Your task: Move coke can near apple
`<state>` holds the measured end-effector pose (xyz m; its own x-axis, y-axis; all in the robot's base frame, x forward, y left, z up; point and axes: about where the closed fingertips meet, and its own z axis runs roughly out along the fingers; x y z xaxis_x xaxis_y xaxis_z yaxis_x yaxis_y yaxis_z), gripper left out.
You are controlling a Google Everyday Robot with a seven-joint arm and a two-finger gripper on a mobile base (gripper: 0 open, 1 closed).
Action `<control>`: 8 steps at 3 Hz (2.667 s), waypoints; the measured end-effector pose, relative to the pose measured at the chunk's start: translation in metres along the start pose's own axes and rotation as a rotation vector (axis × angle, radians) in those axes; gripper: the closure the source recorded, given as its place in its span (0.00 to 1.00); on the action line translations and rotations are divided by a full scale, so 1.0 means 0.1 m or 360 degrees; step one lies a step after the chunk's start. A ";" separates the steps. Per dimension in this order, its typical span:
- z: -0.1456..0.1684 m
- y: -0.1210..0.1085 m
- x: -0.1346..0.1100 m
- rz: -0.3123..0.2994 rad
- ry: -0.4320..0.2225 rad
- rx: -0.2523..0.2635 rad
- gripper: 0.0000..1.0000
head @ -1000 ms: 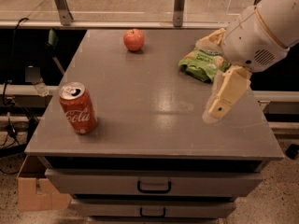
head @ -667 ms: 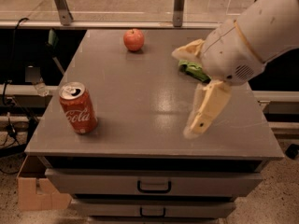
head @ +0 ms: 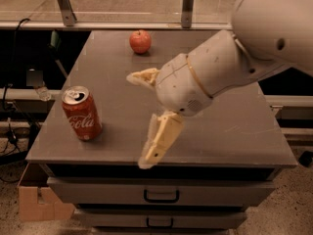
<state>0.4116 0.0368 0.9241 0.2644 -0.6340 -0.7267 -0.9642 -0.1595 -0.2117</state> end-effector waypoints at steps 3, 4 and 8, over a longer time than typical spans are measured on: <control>0.85 -0.41 -0.16 0.0219 -0.0351 -0.0036 0.00; 1.05 -0.49 -0.23 0.0296 -0.0433 -0.0069 0.00; 0.39 -1.13 -0.49 0.0434 -0.0614 0.0212 0.94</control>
Offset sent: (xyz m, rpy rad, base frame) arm 0.0542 0.0811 -0.0427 0.2471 0.1775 -0.0507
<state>0.5084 0.1156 0.9586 0.0141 -0.3088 -0.9510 -0.9952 0.0875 -0.0431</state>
